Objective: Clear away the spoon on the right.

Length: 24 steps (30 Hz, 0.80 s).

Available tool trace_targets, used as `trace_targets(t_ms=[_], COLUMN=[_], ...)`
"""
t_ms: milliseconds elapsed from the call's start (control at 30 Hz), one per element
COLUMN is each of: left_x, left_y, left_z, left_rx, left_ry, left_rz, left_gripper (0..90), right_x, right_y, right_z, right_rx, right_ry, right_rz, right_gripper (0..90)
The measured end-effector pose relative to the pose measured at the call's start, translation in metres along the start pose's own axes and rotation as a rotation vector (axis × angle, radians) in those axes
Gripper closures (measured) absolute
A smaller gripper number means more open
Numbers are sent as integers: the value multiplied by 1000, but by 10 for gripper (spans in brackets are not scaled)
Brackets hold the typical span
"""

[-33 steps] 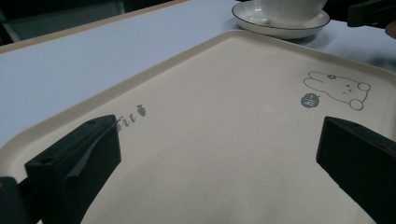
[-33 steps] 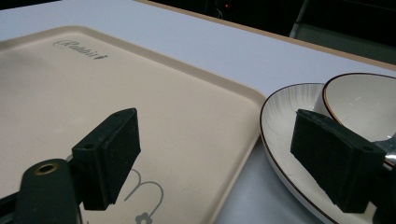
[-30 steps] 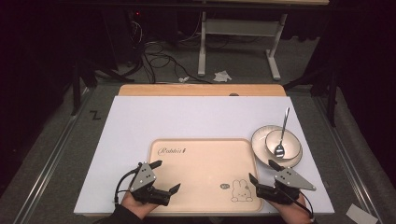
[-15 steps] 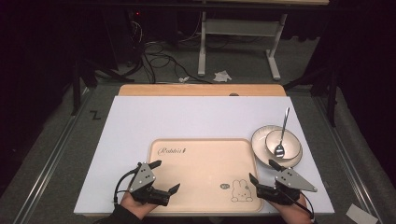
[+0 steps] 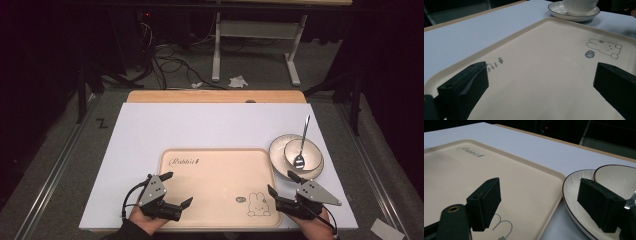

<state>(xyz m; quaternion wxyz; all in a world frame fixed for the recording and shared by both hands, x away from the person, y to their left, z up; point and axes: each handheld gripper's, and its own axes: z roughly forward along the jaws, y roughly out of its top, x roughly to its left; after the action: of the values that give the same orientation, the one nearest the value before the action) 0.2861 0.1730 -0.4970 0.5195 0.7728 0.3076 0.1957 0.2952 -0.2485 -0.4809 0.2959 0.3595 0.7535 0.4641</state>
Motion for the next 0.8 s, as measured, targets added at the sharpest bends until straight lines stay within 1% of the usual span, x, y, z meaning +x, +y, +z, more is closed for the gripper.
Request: trace_targets(t_ms=[67, 200, 233, 267, 333, 367, 400, 433, 500, 533, 567, 600, 633, 700, 733, 767, 800], left_x=[0, 0, 0, 0, 0, 0, 0, 0, 0, 0, 0, 0, 0, 0, 0, 0, 0], left_y=[0, 0, 0, 0, 0, 0, 0, 0, 0, 0, 0, 0, 0, 0, 0, 1, 1], left_z=[0, 0, 0, 0, 0, 0, 0, 0, 0, 0, -1, -1, -1, -1, -1, -1, -1], left_rx=[0, -1, 0, 0, 0, 0, 0, 0, -1, -1, -2, -2, -2, -1, -1, -2, -2], left_ry=[0, -1, 0, 0, -1, -1, -1, -1, -2, -1, -1, -2, -2, -4, -4, -4, -5], left_rz=[0, 2, 3, 3, 4, 5, 5, 4, 4, 4, 5, 4, 4, 6, 6, 6, 6], left_gripper=[4, 4, 4, 4, 4, 4, 4, 4, 4, 4, 4, 4, 4, 5, 5, 5, 5], right_x=[0, 0, 0, 0, -1, 0, 0, 0, -1, -1, -2, -3, -4, -6, -6, -7, -7], right_y=[0, 1, 1, 1, 1, 1, 1, 1, 2, 2, 3, 3, 4, 6, 6, 7, 7], right_z=[0, -1, -1, -1, -2, -2, -2, -2, -3, -3, -3, -4, -4, -4, -4, -6, -6], right_rx=[2, -3, -7, -7, -7, -7, -7, -7, -7, -11, -14, -9, -1, 3, 3, 4, 4], right_ry=[1, 5, 8, 8, 7, 7, 7, 7, 4, 3, 8, 9, 21, 31, 31, 33, 33], right_rz=[5, 9, 11, 11, 12, 18, 18, 22, 23, 14, 22, 23, 35, 32, 32, 32, 32], right_gripper=[227, 338, 388, 388, 427, 461, 461, 480, 525, 548, 591, 620, 641, 690, 690, 752, 752])
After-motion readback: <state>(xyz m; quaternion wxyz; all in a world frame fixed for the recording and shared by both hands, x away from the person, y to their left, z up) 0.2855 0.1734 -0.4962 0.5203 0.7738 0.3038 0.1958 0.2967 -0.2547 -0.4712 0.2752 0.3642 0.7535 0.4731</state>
